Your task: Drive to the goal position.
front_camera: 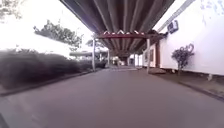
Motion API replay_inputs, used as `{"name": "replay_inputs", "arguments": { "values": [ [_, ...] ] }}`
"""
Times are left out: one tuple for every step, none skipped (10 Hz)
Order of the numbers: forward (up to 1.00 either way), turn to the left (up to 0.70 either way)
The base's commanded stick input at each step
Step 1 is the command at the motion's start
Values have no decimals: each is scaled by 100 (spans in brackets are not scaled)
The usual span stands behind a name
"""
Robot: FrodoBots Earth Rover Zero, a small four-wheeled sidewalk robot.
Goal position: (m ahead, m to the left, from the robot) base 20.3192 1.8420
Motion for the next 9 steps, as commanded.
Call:
{"name": "replay_inputs", "arguments": {
  "values": [
    [85, 0],
    [85, 0],
    [85, 0],
    [85, 0],
    [85, 0],
    [85, 0],
    [85, 0],
    [85, 0],
    [85, 0]
  ]
}}
